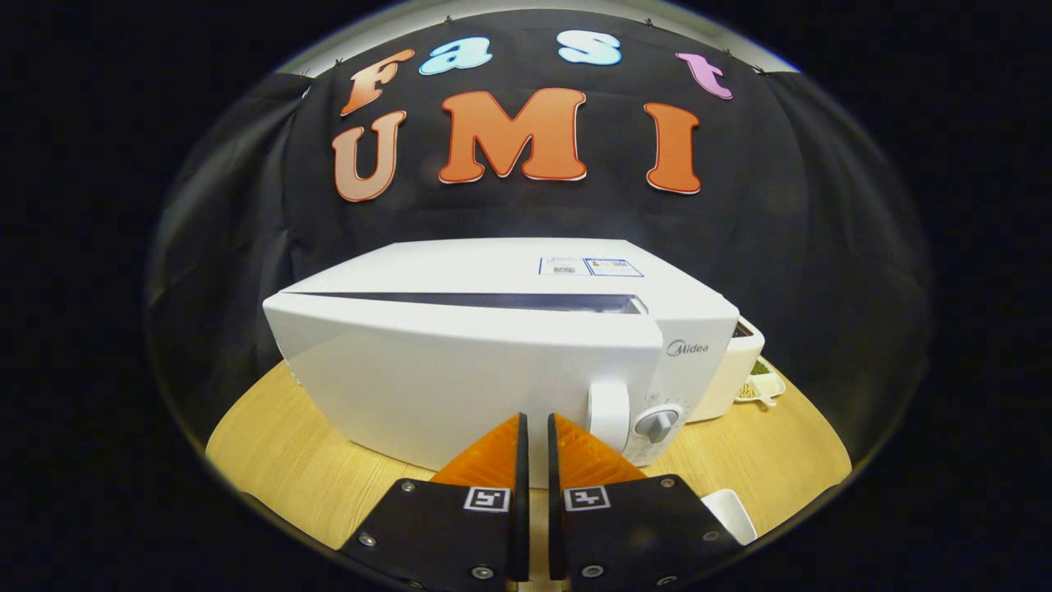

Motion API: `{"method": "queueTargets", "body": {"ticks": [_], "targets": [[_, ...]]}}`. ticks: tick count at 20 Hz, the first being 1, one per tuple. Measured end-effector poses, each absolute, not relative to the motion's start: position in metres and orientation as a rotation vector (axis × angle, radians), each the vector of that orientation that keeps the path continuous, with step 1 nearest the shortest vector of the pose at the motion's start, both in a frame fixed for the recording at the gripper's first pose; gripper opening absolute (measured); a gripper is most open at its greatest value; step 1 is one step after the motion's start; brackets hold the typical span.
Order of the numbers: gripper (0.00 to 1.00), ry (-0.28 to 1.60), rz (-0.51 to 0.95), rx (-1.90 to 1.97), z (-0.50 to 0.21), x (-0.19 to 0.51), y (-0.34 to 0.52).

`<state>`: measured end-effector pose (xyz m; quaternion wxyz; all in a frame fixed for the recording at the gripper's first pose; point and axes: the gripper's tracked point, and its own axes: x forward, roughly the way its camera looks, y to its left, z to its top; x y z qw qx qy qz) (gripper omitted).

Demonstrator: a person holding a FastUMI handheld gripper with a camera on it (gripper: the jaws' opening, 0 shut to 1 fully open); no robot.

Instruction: Open the microwave, put the food inside, and close the microwave door.

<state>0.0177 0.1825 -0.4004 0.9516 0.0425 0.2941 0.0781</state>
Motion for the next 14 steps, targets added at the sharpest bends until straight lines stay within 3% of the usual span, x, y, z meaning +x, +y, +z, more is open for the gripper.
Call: {"method": "queueTargets", "body": {"ticks": [14], "targets": [[0.1,0.596,0.192,0.034,-0.413,0.034,0.186]]}}
